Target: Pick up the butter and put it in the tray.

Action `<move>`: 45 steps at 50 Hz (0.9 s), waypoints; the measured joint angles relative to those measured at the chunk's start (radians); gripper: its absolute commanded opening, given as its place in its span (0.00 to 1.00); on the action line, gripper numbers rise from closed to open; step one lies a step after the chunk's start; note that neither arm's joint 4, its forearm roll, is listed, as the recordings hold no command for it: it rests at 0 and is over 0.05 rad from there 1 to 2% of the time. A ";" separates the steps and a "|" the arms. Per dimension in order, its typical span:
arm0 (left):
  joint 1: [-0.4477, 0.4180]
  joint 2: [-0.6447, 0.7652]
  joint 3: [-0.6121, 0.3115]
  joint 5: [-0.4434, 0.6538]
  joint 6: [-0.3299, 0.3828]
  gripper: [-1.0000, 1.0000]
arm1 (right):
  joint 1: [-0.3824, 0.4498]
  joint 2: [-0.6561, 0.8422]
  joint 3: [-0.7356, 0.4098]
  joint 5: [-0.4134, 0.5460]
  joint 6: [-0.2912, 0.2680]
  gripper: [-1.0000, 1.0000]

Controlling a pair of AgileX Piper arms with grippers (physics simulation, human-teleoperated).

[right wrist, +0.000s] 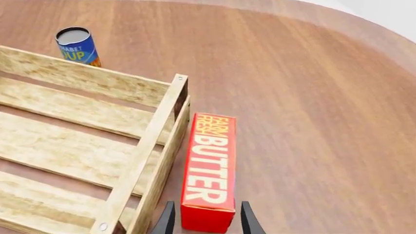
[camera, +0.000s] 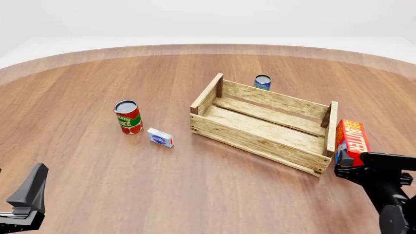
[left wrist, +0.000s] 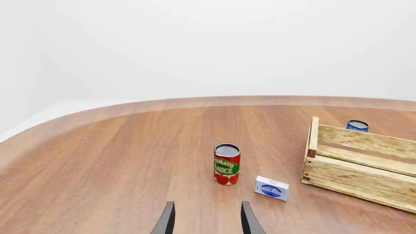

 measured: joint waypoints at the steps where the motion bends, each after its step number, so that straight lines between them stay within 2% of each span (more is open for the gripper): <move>1: 0.000 0.000 0.000 0.000 0.000 1.00 | 0.000 0.002 -0.001 0.000 -0.001 1.00; 45: 0.000 0.000 0.000 0.000 0.000 1.00 | -0.002 0.076 -0.055 0.005 -0.013 1.00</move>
